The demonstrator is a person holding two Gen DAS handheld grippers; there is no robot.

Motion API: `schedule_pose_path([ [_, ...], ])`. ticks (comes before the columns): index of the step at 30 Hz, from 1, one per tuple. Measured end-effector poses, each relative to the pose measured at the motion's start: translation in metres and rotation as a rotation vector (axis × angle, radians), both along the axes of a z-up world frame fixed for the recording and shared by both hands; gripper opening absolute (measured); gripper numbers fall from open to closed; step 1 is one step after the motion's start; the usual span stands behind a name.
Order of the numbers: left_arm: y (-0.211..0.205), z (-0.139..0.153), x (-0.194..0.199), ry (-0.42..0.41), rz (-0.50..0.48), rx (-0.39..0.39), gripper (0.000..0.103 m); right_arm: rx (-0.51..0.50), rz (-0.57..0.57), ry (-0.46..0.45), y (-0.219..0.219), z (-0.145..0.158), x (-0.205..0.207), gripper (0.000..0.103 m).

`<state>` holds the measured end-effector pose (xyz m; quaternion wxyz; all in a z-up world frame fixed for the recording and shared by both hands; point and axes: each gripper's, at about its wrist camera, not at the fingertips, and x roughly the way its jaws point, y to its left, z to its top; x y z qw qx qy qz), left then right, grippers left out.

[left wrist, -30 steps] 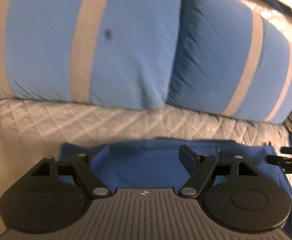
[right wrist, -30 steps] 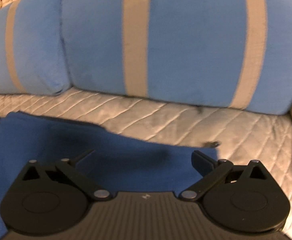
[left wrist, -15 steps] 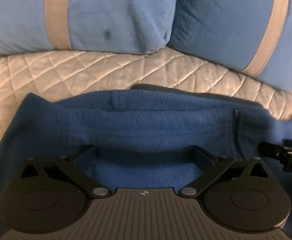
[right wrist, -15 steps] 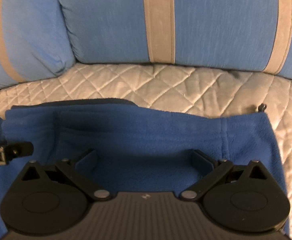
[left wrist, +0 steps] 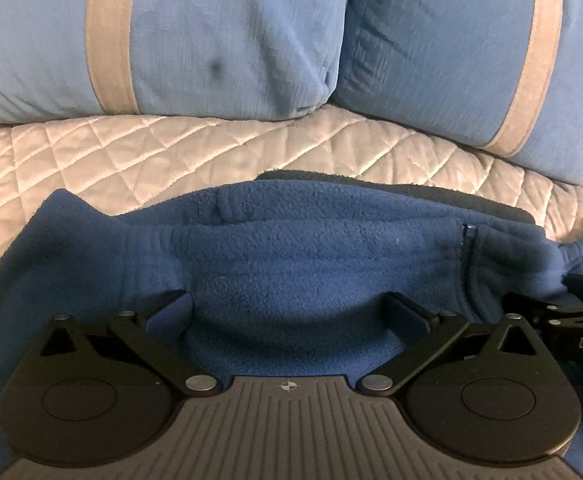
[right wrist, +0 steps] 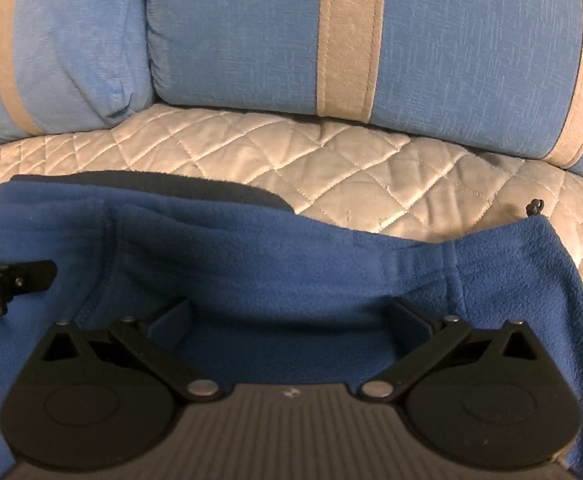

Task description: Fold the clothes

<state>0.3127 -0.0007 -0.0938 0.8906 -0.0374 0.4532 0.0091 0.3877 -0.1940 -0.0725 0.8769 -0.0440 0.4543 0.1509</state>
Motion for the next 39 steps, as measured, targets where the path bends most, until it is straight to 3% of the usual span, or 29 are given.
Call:
schedule_pose_path([
  [6, -0.009, 0.006, -0.003, -0.021, -0.004, 0.046, 0.103, -0.003, 0.008, -0.017, 0.001, -0.002, -0.002, 0.101],
  [9, -0.003, 0.021, -0.003, 0.049, -0.031, 0.028, 0.103, -0.005, 0.012, -0.026, 0.0, -0.002, -0.003, 0.101],
  [14, 0.029, 0.066, -0.03, 0.133, 0.018, -0.089, 0.103, -0.002, 0.016, -0.033, 0.0, -0.003, -0.004, 0.101],
  [20, 0.052, 0.098, -0.078, 0.268, -0.008, -0.092, 0.103, 0.002, 0.016, -0.042, -0.001, -0.005, -0.007, 0.101],
  [25, 0.052, 0.057, -0.094, 0.461, -0.105, -0.069, 0.103, 0.001, 0.015, -0.047, -0.001, -0.006, -0.009, 0.101],
  [27, 0.051, 0.037, -0.097, 0.458, -0.124, -0.049, 0.103, 0.001, 0.013, -0.051, -0.001, -0.005, -0.01, 0.101],
  [31, 0.036, 0.024, -0.095, 0.432, -0.127, 0.043, 0.103, -0.004, 0.014, -0.05, -0.001, -0.005, -0.011, 0.101],
  [39, 0.044, 0.025, -0.101, 0.382, -0.163, 0.007, 0.103, -0.042, 0.082, -0.012, -0.01, 0.031, -0.032, 0.102],
])
